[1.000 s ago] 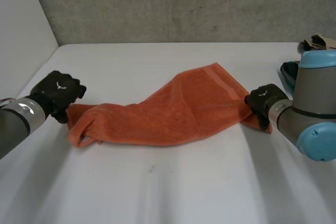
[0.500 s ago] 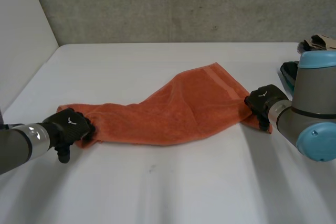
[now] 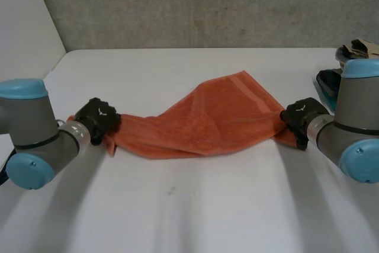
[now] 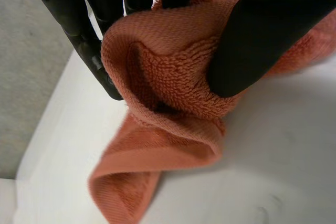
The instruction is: Fold the laundry.
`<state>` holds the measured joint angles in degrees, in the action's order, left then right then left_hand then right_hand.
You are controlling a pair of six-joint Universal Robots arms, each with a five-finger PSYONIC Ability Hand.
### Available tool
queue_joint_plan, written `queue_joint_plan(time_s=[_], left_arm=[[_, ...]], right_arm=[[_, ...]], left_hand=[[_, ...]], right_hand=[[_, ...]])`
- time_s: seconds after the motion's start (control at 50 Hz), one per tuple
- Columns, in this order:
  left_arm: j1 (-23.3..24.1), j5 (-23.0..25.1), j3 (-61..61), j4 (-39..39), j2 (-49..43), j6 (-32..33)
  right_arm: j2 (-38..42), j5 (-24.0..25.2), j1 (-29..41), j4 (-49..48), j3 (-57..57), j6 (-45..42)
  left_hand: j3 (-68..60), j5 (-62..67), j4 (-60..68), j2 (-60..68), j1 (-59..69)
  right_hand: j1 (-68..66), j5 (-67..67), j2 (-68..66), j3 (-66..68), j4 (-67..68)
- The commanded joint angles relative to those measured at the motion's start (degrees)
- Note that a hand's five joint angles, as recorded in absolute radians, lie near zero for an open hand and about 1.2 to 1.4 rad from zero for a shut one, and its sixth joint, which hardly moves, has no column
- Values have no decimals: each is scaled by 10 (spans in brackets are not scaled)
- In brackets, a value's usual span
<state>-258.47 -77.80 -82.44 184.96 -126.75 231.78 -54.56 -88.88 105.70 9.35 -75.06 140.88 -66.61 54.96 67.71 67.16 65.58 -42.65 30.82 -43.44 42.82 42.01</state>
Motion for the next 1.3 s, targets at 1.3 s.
queue_joint_plan(time_s=[1.3], left_arm=[[-46, 81, -49, -227, 303, -503]], right_arm=[[-1, 138, -23, 198, 314, 76]], left_hand=[[-134, 150, 123, 128, 144]], right_hand=[[-373, 392, -366, 372, 380]])
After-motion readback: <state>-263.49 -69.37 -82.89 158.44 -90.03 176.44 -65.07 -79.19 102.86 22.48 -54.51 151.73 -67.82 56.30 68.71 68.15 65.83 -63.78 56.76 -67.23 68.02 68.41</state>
